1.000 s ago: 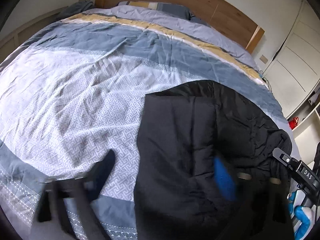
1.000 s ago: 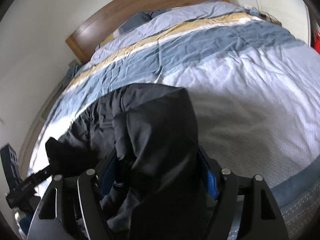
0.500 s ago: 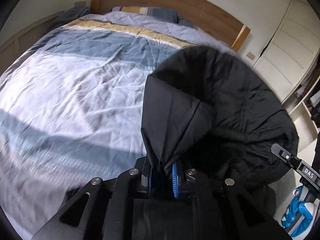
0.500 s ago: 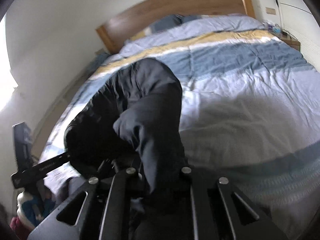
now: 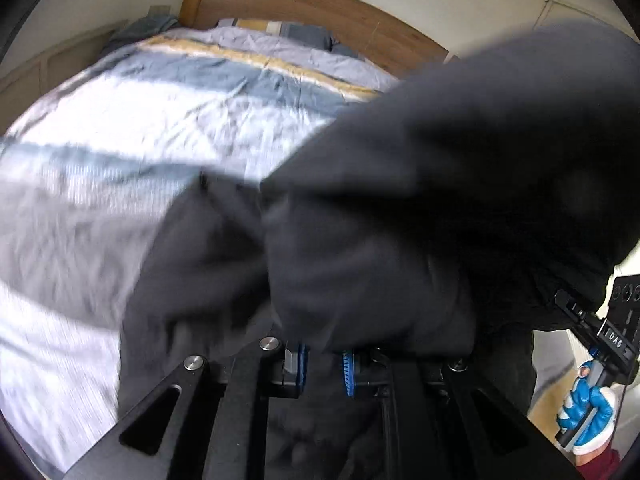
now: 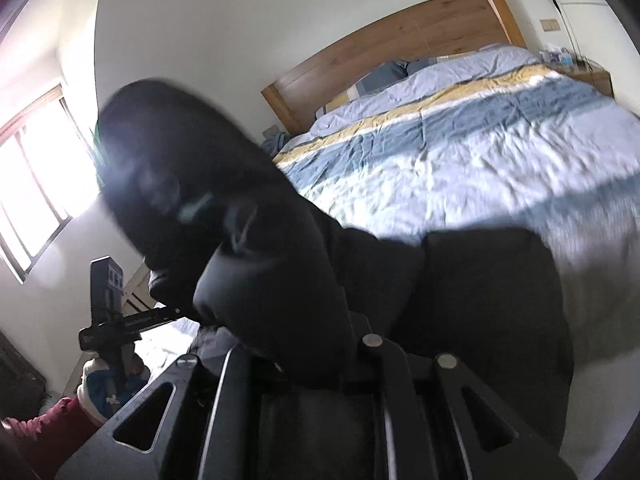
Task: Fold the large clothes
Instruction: 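Lay the held hem over the coat toward the hood with both grippers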
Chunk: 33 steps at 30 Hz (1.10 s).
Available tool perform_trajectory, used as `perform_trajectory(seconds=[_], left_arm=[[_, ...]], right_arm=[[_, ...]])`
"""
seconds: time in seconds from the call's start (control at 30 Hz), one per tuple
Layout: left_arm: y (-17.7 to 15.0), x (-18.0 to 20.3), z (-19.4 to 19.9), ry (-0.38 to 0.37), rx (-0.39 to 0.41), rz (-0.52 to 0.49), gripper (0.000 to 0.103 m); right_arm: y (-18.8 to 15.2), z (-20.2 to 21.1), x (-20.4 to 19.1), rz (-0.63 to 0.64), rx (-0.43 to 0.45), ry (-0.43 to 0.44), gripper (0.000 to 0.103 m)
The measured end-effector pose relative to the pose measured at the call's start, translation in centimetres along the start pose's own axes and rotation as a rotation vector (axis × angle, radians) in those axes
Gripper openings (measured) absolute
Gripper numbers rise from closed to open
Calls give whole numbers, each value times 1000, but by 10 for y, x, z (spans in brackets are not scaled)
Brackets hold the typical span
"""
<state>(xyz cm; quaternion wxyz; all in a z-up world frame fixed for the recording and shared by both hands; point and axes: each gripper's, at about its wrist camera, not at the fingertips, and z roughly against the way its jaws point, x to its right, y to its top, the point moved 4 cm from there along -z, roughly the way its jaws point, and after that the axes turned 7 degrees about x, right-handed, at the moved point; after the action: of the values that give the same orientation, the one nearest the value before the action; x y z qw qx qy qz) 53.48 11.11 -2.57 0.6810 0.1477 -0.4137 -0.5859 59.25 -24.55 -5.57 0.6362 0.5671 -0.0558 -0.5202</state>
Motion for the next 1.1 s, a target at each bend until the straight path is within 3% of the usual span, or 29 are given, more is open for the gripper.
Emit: perform_trajectory(seconds=[0.13,0.27,0.47,0.57,0.63,0.7,0.87,1.1], left_arm=[[-39,-19,-10,-1,-43,62,14],[-56,-21,-18,27,-57,69,14],[-57,-19,-19,53,-68,83,18],[-57,-20,-18,69,-72,106,20],[-57,-18,-14,85,-73,113,24],[-59,-16,-10,101,-75,113,29],[-69,-20,13,145,-85,96,35],[-75,-33,56,158,-57,126,48]], right_arm=[[-44,-5,24,-30,-58,-47,13],[-72,-11,43,-72,-82,-78,13],[-72,-7,36,-48,-103,-116,17],[-72,-5,31,-32,-127,-159,26],[-72,-3,30,-26,-146,-190,39],[-75,4,29,-23,-174,-224,46],[-87,32,29,-28,-201,-276,46],[-91,88,21,-56,-176,-345,46]])
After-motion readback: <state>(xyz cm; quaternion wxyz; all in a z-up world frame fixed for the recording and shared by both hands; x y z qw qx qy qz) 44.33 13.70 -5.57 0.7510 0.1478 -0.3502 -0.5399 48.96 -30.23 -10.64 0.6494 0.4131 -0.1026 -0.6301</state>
